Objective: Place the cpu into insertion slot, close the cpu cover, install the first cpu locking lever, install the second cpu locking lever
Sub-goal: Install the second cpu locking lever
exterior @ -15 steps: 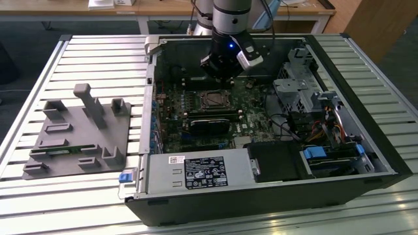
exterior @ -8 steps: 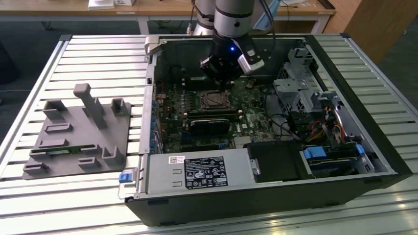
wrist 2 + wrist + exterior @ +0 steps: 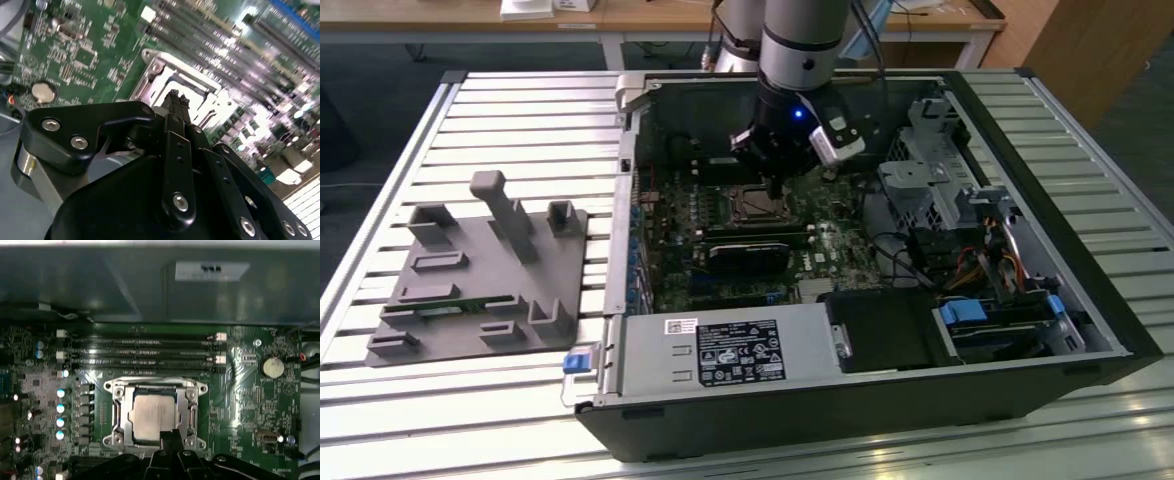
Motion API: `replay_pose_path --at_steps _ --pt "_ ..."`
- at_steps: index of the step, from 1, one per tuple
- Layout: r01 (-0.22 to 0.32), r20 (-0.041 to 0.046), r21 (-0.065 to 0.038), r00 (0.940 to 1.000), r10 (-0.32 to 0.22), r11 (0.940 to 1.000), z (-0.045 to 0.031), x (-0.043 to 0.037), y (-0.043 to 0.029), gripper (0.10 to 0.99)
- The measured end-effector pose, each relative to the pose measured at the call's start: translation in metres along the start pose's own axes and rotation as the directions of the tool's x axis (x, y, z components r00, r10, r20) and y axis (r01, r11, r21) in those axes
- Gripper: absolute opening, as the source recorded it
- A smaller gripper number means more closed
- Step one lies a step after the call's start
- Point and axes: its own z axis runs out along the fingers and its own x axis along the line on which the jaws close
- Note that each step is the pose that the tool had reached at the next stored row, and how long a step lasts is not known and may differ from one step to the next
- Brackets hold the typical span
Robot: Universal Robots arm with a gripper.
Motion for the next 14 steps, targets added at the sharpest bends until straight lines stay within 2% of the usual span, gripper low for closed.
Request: replay_pose_path --at_steps 7,8,9,12,13,14 --pt "0.000 0.0000 -0.009 1.0000 0.000 1.0000 0.0003 0.0001 -0.0181 0.106" --pt "0.000 -0.0002 -0.017 1.0000 0.000 0.9998 0.0004 0.0000 -0.0196 0.106" --pt "0.001 -0.0017 -0.031 1.0000 -0.001 0.9995 0.0004 -0.0002 -0.0208 0.106" --pt "0.002 -0.0022 -0.081 1.0000 -0.002 0.9967 0.0004 -0.0002 -0.0241 0.106" --pt "0.002 -0.0021 -0.087 1.0000 -0.002 0.9962 0.0005 -0.0002 -0.0255 0.106" --pt "0.002 -0.0021 -0.087 1.0000 -0.002 0.9962 0.0004 -0.0002 -0.0272 0.106"
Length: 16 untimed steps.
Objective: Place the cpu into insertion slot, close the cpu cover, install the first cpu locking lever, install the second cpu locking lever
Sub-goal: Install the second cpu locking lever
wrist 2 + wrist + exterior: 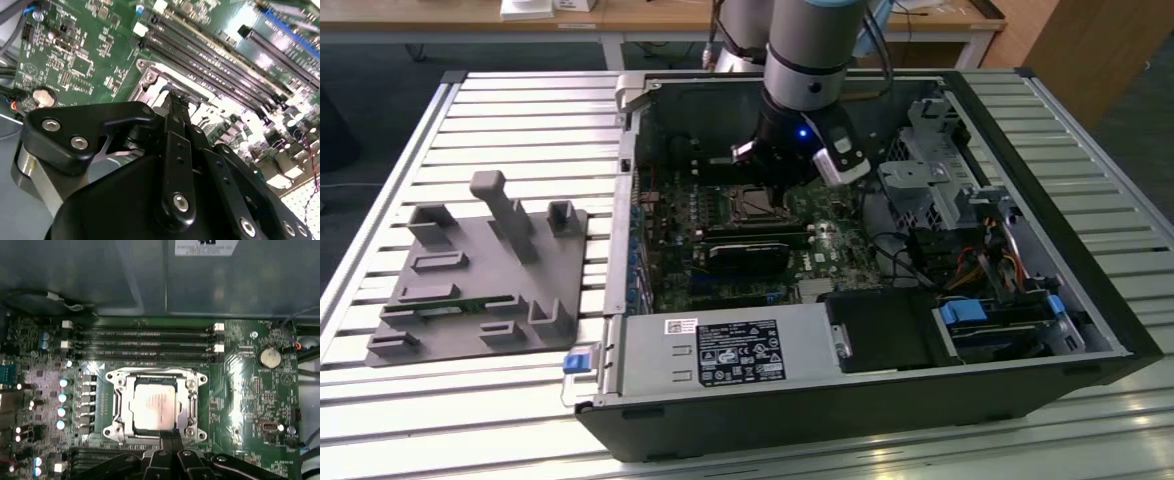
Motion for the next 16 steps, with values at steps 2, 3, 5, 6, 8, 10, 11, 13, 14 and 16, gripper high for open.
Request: replay_pose_path --at_steps 2,3,5,6,8,10,11,13,14,16 --pt "0.000 0.0000 -0.001 1.0000 0.000 1.0000 -0.0004 0.0000 -0.0051 0.106" --pt "0.000 0.0000 -0.001 1.0000 0.000 1.0000 -0.0006 0.0000 -0.0072 0.106" --pt "0.000 0.0000 -0.001 1.0000 0.000 1.0000 -0.0009 0.0001 -0.0106 0.106" --pt "0.000 0.0000 -0.001 1.0000 0.000 1.0000 -0.0011 0.0001 -0.0126 0.106" --pt "0.000 0.0001 -0.001 1.0000 0.000 1.0000 -0.0013 0.0010 -0.0159 0.106" --pt "0.000 0.0001 -0.003 1.0000 0.000 1.0000 -0.0014 0.0060 -0.0180 0.106" --pt "0.000 0.0001 -0.004 1.0000 0.000 1.0000 -0.0014 0.0105 -0.0185 0.106" --pt "0.000 0.0005 -0.005 1.0000 0.000 1.0000 -0.0011 0.0198 -0.0189 0.106" --pt "0.000 0.0008 -0.006 1.0000 0.000 1.0000 -0.0010 0.0243 -0.0191 0.106" --pt "0.000 0.0012 -0.011 1.0000 0.000 0.9999 -0.0008 0.0313 -0.0195 0.106"
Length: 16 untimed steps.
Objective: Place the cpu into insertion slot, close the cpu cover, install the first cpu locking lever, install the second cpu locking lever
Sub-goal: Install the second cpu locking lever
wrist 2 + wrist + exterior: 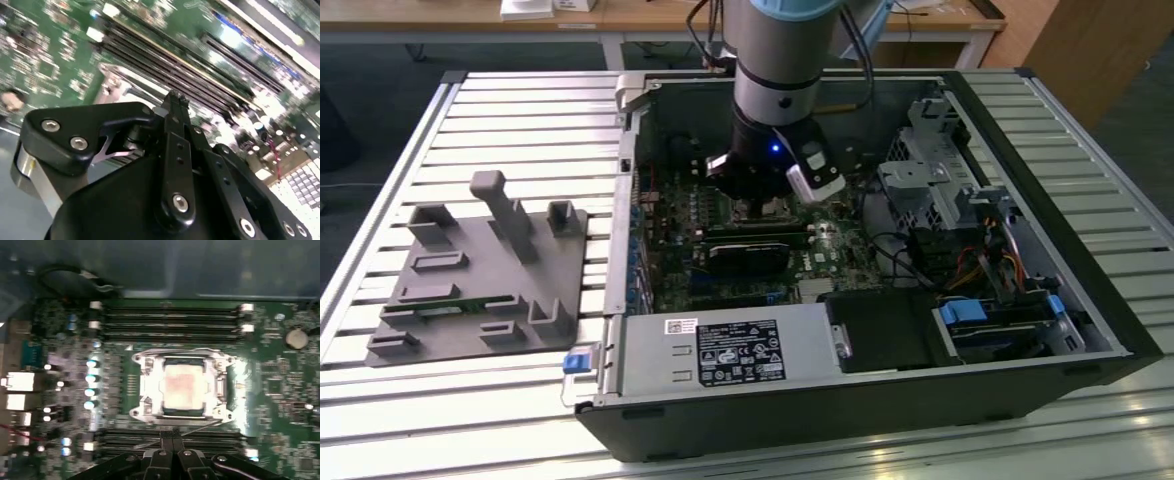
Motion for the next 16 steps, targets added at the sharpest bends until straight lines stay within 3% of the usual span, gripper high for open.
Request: replay_pose_path --at_steps 3,6,11,16 --pt "0.001 0.0002 -0.025 1.0000 -0.001 0.9997 0.0001 0.0017 -0.0019 0.106" --pt "0.001 0.0001 -0.041 1.0000 -0.001 0.9992 -0.0001 0.0030 -0.0052 0.106" --pt "0.001 0.0001 -0.044 1.0000 -0.001 0.9990 0.0008 0.0103 -0.0093 0.106" --pt "0.001 0.0001 -0.053 1.0000 -0.001 0.9986 0.0071 0.0111 -0.0102 0.106"
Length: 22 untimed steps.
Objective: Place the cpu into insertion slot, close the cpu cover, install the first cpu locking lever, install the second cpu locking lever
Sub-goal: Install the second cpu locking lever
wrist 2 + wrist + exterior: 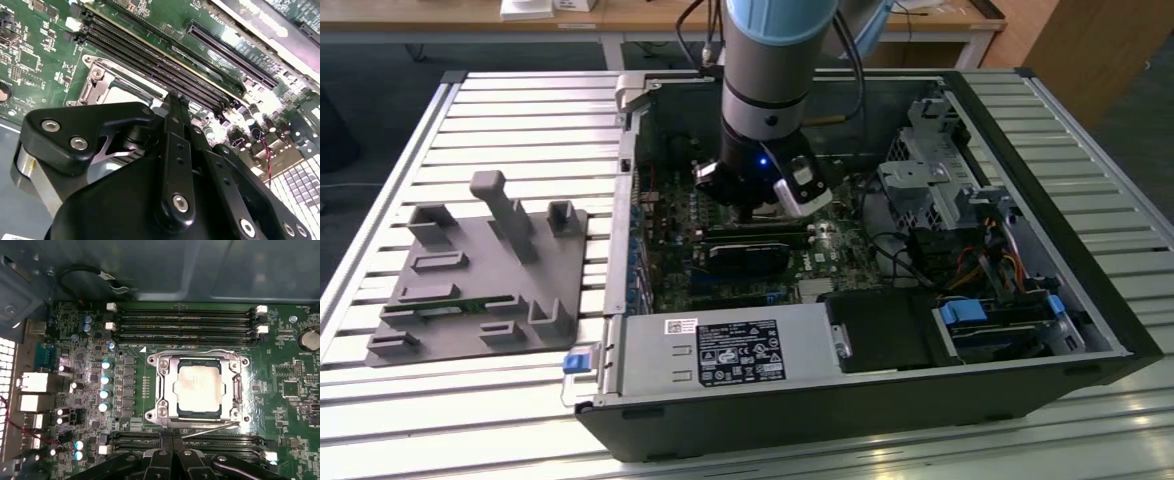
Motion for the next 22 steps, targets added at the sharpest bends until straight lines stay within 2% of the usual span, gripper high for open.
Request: replay_pose_path --at_steps 2,9,14,18,22 --pt "0.000 -0.0002 -0.005 1.0000 0.000 1.0000 0.0019 0.0002 -0.0009 0.106" --pt "0.001 0.0004 -0.040 1.0000 -0.001 0.9992 0.0023 0.0043 -0.0104 0.106" --pt "0.002 0.0012 -0.061 1.0000 -0.002 0.9981 0.0050 0.0076 -0.0133 0.106" --pt "0.002 0.0011 -0.071 1.0000 -0.002 0.9975 0.0101 0.0077 -0.0141 0.106" --pt "0.002 0.0012 -0.073 1.0000 -0.002 0.9973 0.0146 0.0083 -0.0149 0.106"
